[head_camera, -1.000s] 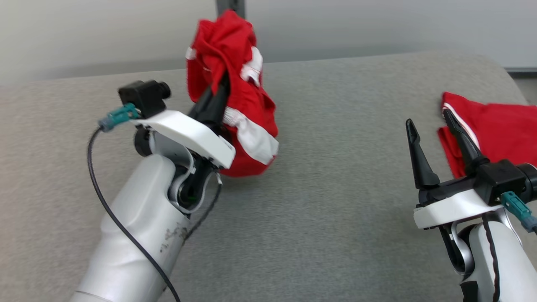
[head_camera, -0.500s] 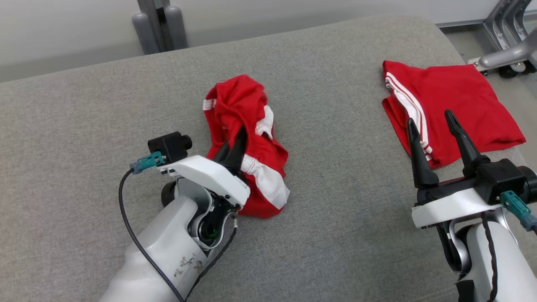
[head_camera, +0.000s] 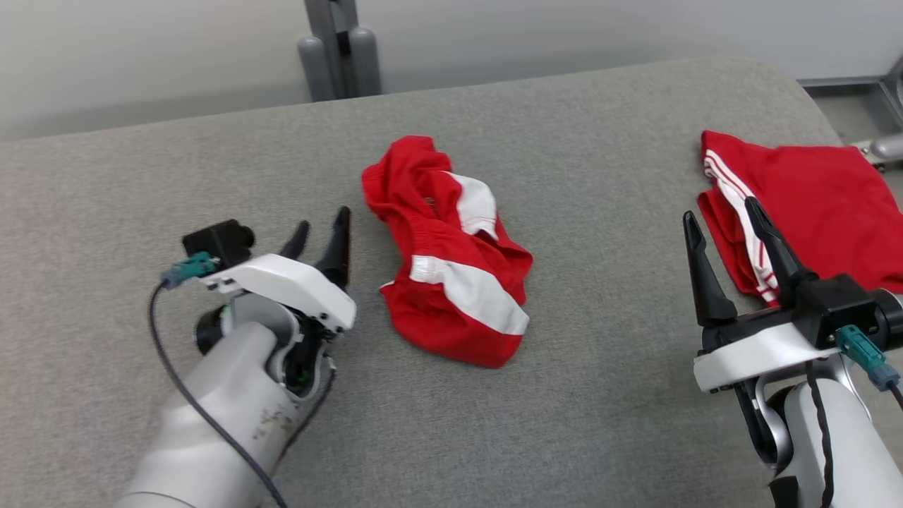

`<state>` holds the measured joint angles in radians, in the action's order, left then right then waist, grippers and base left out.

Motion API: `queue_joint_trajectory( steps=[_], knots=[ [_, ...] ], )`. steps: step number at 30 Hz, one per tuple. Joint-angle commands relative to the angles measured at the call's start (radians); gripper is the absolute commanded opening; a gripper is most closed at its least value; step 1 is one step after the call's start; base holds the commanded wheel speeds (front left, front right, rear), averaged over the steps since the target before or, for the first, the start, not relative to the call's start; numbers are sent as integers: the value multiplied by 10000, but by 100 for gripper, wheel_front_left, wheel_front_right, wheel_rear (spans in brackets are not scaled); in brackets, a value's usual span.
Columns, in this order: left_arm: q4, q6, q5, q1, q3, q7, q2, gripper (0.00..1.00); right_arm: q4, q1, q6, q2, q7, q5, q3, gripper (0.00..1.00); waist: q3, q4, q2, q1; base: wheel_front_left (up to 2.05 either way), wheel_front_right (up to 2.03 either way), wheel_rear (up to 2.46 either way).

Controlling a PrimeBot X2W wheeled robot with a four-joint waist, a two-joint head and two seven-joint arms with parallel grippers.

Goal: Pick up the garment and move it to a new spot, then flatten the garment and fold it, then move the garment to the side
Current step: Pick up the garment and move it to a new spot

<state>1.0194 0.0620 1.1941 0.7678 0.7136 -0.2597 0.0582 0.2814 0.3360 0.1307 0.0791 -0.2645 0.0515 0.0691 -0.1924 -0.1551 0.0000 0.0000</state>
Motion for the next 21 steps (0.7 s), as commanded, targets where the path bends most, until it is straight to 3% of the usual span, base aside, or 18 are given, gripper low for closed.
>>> queue_joint_trajectory(
  steps=[1,6,11,12,16,21],
  knots=[
    [-1,26,-325,200,-380,-40,295,100,75,-180,2,106,-14,-60,-20,100,245,335,0,0,0,0,0],
    [-717,-329,-1590,-382,-1650,-36,677,100,84,-357,2,112,-14,-108,-68,100,532,733,0,0,0,0,0],
    [-2612,-811,-3757,-1540,-3328,-38,1072,100,6,-510,2,83,-14,-74,-120,100,751,986,0,0,0,0,0],
    [-2612,-811,-3757,-1540,-3328,-38,1072,100,6,-510,2,83,-14,-74,-120,100,751,986,0,0,0,0,0],
    [-4706,-1352,-6216,-3036,-4648,-38,1111,100,-41,-697,2,66,-14,-44,-163,100,845,1188,0,0,0,0,0],
    [-6227,-1319,-8571,-4857,-5575,-40,782,100,-85,-894,2,95,-14,1,-124,100,941,1412,0,0,0,0,0]
  ],
)
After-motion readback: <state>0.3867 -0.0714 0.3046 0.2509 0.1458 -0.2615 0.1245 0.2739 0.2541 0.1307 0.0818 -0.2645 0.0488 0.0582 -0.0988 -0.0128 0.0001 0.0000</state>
